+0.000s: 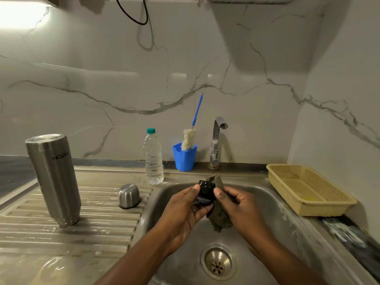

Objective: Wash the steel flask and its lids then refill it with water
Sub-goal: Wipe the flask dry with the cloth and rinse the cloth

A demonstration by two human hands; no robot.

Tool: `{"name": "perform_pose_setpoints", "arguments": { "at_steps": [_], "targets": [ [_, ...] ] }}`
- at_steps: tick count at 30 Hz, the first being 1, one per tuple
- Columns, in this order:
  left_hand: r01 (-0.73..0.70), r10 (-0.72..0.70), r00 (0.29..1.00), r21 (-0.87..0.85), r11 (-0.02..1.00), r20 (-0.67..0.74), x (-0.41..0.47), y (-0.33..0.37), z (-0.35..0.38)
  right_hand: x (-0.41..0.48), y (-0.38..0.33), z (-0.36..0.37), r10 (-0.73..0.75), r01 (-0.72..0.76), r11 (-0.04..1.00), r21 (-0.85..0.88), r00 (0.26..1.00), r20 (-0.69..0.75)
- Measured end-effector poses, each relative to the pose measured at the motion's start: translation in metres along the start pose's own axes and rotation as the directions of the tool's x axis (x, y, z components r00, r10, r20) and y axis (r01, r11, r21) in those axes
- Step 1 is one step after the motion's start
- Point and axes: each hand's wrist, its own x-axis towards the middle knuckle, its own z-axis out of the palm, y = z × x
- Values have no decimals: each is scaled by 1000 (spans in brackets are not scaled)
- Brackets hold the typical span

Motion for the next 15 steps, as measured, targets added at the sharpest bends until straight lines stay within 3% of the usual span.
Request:
{"name": "perform_pose_setpoints", "arguments": {
  "at_steps": [5, 10, 12, 15],
  "targets": [
    [-58, 54, 998, 130, 990, 35, -3, -1, 0, 0, 1, 4, -29, 32, 998, -55, 998, 61],
    [-40, 40, 999, 14, 999, 10, 0, 1, 0, 0, 3, 3, -141, 134, 970, -201, 990, -17],
    [-33, 33, 999, -4, 999, 34, -1, 2, 0, 1, 1, 2, -157, 146, 974, -173, 986, -49],
    [-4, -1, 995, 46, 999, 101, -4, 2, 1, 0, -6, 2, -26, 25, 999, -37, 1000, -8]
  ]
}}
